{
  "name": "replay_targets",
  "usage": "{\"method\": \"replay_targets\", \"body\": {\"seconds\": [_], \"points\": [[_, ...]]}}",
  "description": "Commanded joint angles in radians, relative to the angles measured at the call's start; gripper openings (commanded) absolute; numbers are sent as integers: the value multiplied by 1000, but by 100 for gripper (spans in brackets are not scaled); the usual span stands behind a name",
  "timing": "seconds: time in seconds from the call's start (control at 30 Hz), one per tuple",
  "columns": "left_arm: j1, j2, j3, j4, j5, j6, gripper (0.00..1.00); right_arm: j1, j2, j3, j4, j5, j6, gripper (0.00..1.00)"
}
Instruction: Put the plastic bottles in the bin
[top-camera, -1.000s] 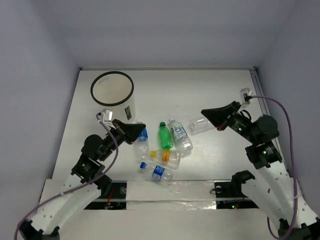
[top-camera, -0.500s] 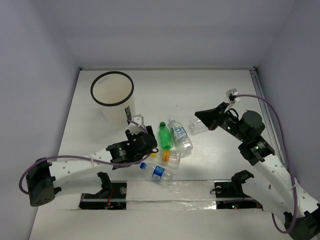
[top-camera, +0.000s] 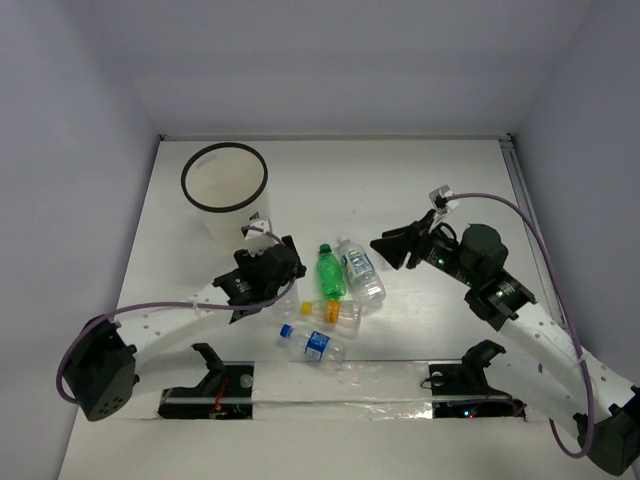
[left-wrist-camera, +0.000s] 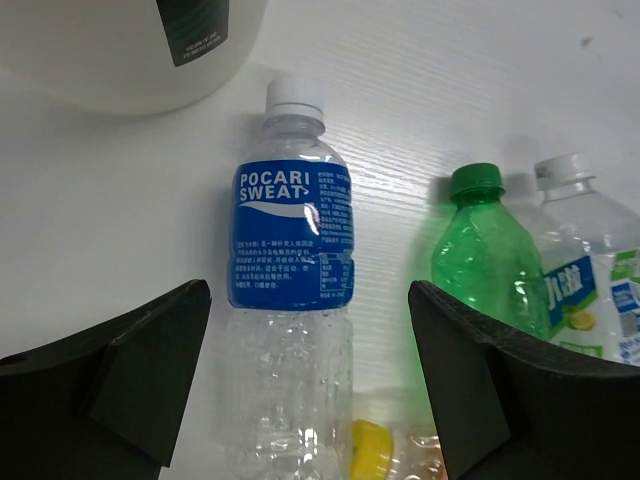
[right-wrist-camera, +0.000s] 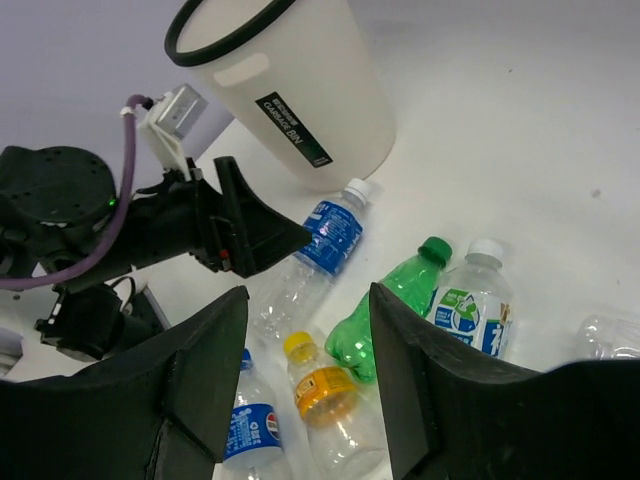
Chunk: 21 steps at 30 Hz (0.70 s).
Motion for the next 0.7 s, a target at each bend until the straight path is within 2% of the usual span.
{"method": "replay_targets", "body": {"seconds": [0.0,0.37,0.6,0.67], "points": [[39,36,19,65,12,42,79,30,4,8,50,16,-16,58],[144,186,-10,265,84,113,78,165,98,45,11,99,-48,60],[154,280,-20,335,127,119,73,200,139,58,-1,146,-50,68],[154,286,-26,348,126,119,68,200,152,63,-15,172,-59,72]]}}
